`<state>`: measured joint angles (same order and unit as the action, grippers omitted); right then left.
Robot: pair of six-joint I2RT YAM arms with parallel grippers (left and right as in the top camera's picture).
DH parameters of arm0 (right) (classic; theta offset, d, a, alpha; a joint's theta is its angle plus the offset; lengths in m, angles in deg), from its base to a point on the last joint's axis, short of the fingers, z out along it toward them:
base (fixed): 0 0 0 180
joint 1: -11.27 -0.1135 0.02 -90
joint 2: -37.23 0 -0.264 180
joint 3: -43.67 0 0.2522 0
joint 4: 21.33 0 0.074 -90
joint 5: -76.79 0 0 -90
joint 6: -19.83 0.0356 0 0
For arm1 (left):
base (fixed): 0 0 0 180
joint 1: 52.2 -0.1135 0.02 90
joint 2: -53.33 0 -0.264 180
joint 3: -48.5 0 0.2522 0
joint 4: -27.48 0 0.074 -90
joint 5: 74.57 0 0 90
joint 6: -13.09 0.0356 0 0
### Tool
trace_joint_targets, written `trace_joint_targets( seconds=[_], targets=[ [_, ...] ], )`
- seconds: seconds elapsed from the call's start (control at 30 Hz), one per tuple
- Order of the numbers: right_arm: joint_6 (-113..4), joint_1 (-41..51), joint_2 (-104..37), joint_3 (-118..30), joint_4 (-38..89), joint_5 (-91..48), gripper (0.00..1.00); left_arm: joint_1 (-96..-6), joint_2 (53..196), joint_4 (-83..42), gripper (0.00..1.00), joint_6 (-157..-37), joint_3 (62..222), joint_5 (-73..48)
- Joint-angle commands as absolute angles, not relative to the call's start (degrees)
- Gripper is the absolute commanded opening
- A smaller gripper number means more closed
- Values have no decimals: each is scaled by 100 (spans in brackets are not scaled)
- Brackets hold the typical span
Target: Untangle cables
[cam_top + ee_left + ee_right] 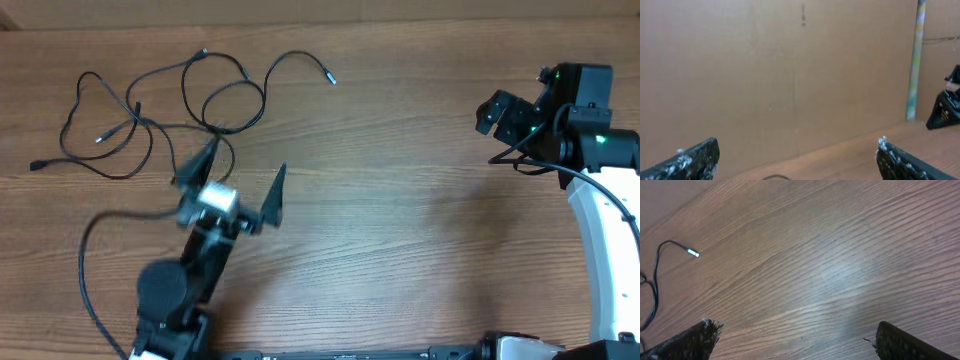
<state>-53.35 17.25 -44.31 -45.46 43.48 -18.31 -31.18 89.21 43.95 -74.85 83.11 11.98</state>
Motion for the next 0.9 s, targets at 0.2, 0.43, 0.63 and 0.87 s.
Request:
trace_joint_targets(
  seconds=[0.2, 0.43, 0.63, 0.87],
  targets=[
    [-5357, 1744, -4387, -4688, 4335, -1775, 100, -3713, 6491, 4026, 100, -7815, 6256, 1273],
    [-5355, 1744, -4387, -4688, 4335, -1775, 100, -4332, 5428, 1886, 100, -8040, 6254, 1290],
    [-5357, 1744, -4387, -4688, 4335, -1775, 100, -4583, 5354, 920, 100, -8374, 6254, 1467],
    [-5355, 1744, -4389, -4688, 4335, -1775, 100, -4583, 5361, 925, 99, -8377, 6254, 1472]
  ],
)
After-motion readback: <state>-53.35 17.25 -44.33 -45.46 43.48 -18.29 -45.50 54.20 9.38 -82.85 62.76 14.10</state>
